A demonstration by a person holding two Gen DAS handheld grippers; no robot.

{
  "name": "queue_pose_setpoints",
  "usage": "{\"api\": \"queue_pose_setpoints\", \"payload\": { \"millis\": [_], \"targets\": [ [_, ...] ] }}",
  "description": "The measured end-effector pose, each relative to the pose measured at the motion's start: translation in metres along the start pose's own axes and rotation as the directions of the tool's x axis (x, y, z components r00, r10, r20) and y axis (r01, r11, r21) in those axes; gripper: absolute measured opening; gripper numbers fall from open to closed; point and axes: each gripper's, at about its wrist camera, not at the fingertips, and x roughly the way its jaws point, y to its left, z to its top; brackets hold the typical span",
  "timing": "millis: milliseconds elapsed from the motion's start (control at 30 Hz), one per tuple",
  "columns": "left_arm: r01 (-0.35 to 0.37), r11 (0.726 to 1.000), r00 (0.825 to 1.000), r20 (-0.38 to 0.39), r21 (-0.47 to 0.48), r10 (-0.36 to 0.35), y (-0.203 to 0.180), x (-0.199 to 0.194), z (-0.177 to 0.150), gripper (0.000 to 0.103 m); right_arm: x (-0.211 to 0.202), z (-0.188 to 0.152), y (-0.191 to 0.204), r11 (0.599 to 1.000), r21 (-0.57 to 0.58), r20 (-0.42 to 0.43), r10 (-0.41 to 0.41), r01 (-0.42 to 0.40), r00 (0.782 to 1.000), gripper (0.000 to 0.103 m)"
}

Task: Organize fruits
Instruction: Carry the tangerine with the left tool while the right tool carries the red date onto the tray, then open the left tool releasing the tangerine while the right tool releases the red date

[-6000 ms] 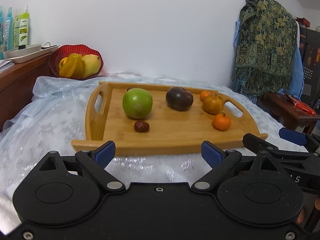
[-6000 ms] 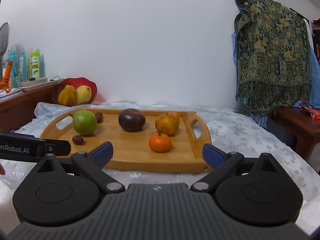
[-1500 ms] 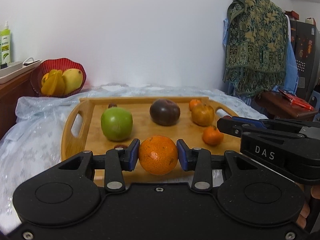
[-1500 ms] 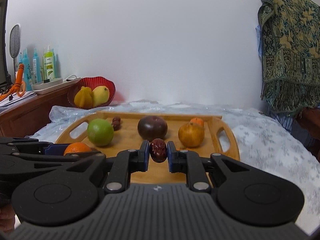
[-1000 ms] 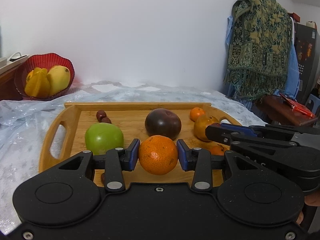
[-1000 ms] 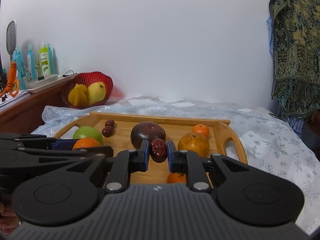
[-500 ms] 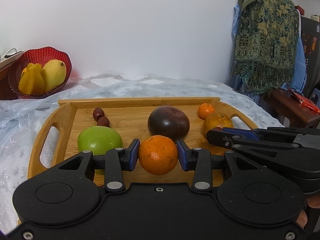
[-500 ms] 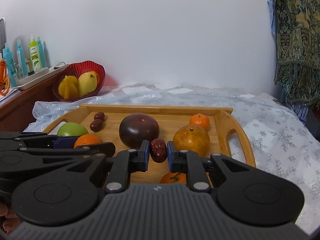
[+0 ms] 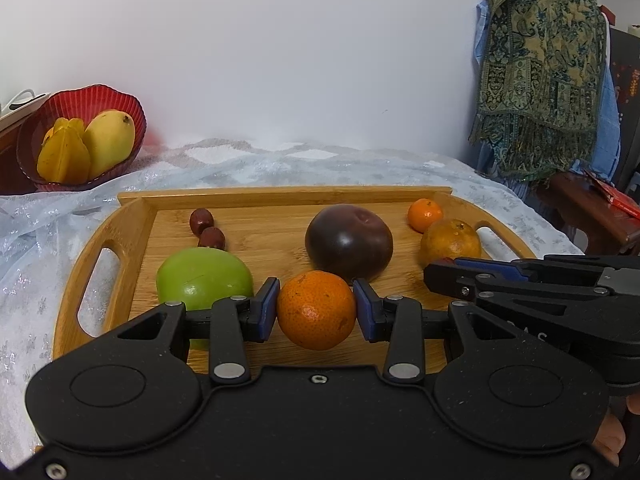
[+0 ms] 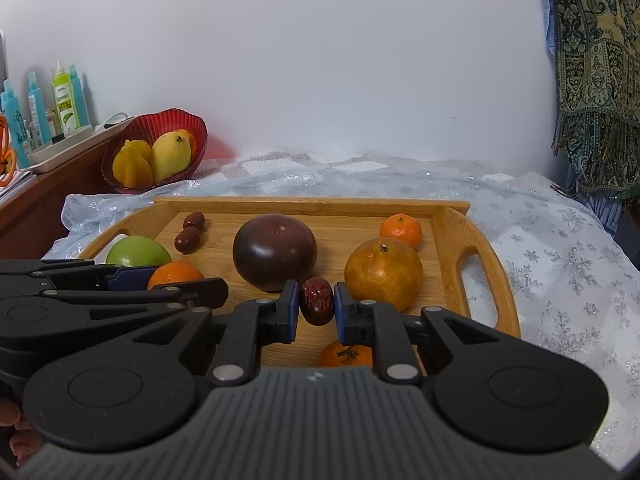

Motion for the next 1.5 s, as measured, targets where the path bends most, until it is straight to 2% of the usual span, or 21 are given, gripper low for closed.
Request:
{"api": "queue_pose_setpoints", "payload": {
  "millis": [1000,1500],
  "targets": [
    [0.000,1.000,1.000,-0.031,-0.021,0.000,0.005,0.005,-0.001,0.038,0.007,-0.001,-0.003,1.000,0.002,-0.033,-0.013,0.013,0.999,0.023],
    [0.000,0.999,0.998,-0.065,-0.045,-0.003,0.010,0.012,-0.001,0.038,0.021,0.008,-0.003,1.000,-0.018,-0.106,0.011,-0.013,0.994,0.024]
  ]
}}
